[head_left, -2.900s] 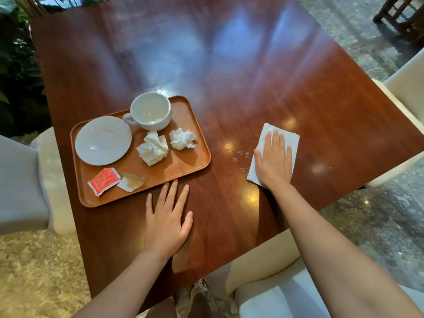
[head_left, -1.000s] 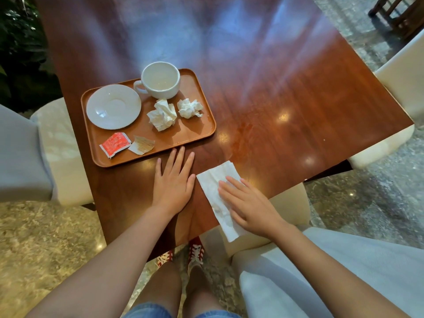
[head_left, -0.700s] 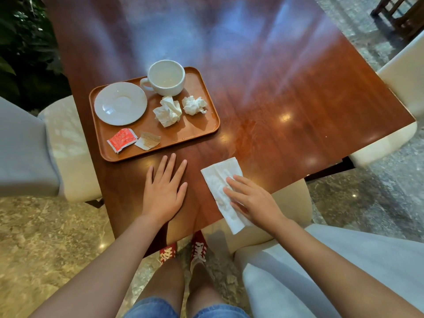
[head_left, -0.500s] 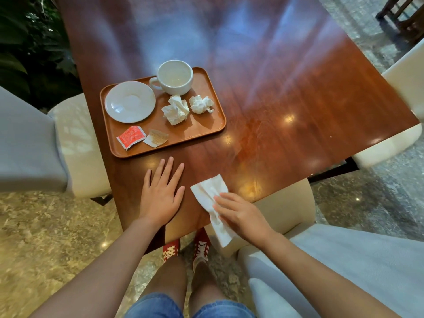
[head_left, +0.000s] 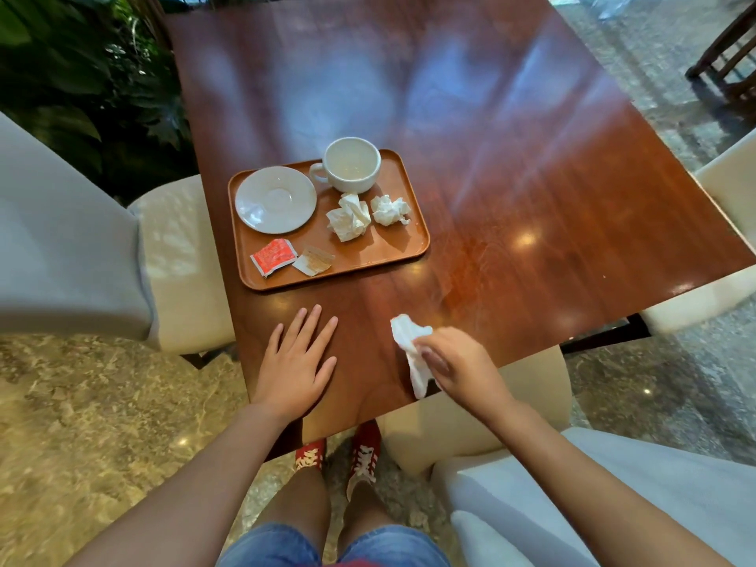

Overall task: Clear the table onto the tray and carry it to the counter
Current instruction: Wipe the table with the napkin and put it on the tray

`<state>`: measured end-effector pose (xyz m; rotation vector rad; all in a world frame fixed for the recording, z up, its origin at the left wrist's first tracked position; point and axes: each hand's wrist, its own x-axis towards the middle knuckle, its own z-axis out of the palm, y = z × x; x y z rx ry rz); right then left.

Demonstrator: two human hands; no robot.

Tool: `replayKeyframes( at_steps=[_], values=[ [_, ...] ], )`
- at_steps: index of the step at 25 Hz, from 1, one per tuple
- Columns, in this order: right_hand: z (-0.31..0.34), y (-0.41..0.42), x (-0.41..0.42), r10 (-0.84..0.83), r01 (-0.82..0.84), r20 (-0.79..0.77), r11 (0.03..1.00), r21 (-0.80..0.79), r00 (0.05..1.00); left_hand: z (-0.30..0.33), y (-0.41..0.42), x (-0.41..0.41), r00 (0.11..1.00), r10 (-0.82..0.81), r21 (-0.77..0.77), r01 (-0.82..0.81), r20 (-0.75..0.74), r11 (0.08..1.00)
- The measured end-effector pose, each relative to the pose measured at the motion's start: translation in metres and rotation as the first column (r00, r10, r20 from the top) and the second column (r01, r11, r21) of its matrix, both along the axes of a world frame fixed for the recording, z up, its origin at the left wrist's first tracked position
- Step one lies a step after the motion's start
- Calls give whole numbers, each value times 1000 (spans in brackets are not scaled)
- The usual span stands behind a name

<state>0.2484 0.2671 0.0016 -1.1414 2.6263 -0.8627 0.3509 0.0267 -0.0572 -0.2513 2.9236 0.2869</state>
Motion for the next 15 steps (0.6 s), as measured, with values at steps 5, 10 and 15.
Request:
replayKeyframes(
  at_steps=[5,10,15],
  values=[
    [39,-63,-62,-149,139,-99,985,-98,984,-2,-23,-2,994,-109,-49,107,-31,993],
    [37,-111,-112,-286,273,-119,955,-113,951,-5,-43,-5,984,-171,-20,170,-46,985],
    [10,-164,-117,-109,106,-297,994,-27,948,-8,-43,-4,983,-171,25,173,-72,985]
  ],
)
